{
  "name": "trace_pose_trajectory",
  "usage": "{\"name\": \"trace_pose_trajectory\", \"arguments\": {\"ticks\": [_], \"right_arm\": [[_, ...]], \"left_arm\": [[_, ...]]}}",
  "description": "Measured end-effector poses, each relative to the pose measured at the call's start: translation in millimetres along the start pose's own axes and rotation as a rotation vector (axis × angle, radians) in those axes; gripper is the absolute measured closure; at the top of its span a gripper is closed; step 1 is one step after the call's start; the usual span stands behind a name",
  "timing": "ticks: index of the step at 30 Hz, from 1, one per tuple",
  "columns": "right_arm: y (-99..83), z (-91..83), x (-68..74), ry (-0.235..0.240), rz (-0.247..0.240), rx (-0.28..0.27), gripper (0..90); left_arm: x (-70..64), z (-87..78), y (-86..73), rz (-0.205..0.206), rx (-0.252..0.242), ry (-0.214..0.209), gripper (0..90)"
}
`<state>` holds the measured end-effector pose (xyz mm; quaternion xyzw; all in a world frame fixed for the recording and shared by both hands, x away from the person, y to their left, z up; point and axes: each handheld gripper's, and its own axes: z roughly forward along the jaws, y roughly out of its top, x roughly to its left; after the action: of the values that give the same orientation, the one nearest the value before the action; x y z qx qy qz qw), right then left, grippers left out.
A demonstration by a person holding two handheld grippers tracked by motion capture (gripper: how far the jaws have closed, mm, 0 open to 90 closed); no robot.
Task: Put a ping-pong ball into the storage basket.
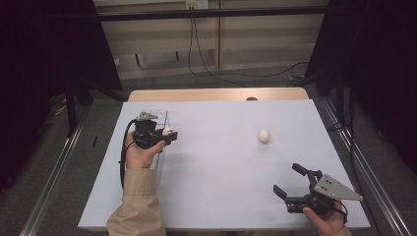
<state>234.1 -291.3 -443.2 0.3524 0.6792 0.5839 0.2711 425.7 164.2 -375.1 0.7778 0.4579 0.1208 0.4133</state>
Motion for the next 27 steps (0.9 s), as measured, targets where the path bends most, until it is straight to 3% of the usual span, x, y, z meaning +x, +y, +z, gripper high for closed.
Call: {"name": "trace_pose_trajectory", "arguments": {"ticks": [27], "right_arm": [[0.4,0.0,0.2,0.003,0.002,-0.001,4.0]], "left_arm": [[9.6,-7.5,-3.6,-0.02,-0.006,0.054,50.9]]}}
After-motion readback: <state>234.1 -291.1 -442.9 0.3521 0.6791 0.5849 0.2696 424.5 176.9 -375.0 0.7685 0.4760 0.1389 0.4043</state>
